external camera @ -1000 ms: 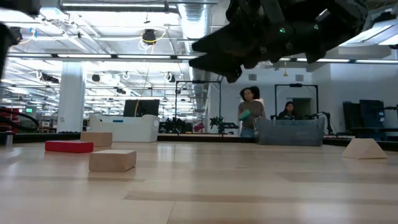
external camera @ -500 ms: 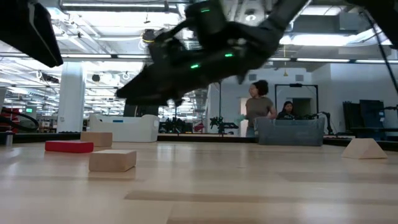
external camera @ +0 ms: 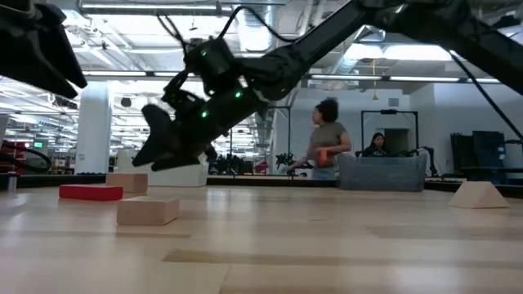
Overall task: Sort & place blocks by color
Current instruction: Put the top left brown block into the black bin
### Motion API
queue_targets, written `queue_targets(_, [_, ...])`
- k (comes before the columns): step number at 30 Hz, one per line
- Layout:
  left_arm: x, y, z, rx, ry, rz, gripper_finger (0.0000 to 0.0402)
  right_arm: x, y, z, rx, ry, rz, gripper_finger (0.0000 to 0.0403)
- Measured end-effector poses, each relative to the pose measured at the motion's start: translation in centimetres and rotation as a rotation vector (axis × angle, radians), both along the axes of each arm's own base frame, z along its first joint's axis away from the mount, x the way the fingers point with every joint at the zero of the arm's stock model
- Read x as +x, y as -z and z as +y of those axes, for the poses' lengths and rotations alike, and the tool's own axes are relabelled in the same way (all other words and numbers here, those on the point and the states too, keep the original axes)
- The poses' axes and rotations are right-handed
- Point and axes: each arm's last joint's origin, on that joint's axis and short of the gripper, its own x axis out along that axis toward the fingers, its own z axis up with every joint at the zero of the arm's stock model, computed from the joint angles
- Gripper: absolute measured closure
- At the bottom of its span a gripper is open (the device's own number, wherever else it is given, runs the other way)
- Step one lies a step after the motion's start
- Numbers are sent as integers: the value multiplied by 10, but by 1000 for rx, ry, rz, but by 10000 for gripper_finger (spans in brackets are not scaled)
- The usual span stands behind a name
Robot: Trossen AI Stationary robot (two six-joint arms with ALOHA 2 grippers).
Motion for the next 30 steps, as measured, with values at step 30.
queue_targets(30, [13,-63,48,37,-180,-446,200,9,6,-1,-58,-50,176,286])
